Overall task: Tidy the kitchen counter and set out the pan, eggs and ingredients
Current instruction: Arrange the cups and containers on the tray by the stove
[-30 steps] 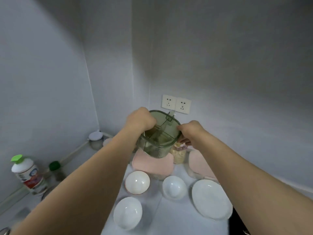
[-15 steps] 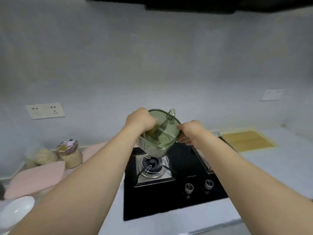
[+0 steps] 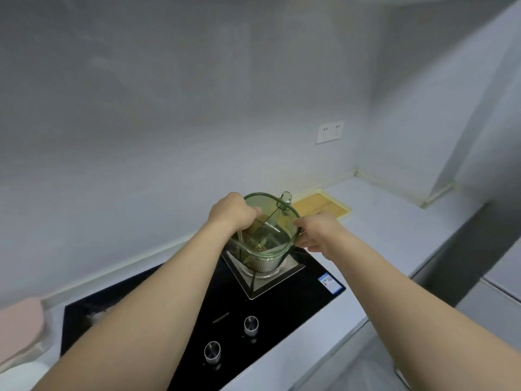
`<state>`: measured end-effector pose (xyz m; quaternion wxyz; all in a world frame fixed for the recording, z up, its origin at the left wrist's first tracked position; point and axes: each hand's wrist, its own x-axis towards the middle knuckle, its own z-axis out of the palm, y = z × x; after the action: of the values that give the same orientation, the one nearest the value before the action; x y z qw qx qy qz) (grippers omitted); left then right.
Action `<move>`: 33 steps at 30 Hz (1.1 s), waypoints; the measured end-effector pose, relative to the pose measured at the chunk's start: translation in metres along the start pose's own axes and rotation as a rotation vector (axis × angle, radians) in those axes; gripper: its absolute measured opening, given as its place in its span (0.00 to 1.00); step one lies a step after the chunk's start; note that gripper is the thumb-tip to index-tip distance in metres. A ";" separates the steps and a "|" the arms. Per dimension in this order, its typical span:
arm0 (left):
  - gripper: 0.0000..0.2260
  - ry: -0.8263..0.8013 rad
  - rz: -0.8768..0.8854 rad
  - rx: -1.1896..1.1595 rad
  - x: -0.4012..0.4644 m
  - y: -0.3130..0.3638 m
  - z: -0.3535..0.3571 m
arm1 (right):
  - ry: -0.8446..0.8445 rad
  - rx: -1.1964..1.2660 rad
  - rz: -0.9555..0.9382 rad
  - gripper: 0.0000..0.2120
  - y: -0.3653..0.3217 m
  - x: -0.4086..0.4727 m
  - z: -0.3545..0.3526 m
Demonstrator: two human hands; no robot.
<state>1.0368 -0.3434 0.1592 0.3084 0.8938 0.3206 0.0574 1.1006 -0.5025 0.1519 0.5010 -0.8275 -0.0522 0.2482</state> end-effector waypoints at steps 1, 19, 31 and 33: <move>0.17 -0.019 0.008 -0.025 0.018 0.006 0.009 | 0.020 0.002 0.008 0.11 -0.001 0.015 -0.007; 0.19 -0.145 0.067 -0.054 0.274 0.118 0.144 | 0.103 0.199 0.204 0.01 0.011 0.276 -0.102; 0.14 -0.121 -0.024 -0.015 0.375 0.115 0.248 | -0.030 0.206 0.401 0.06 0.062 0.438 -0.103; 0.15 -0.124 -0.048 -0.007 0.385 0.108 0.262 | -0.058 0.177 0.420 0.05 0.075 0.455 -0.095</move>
<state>1.4765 -0.3093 -0.0240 0.3320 0.8865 0.3222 -0.0044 1.5291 -0.4635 -0.0393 0.5074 -0.7653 0.1288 0.3744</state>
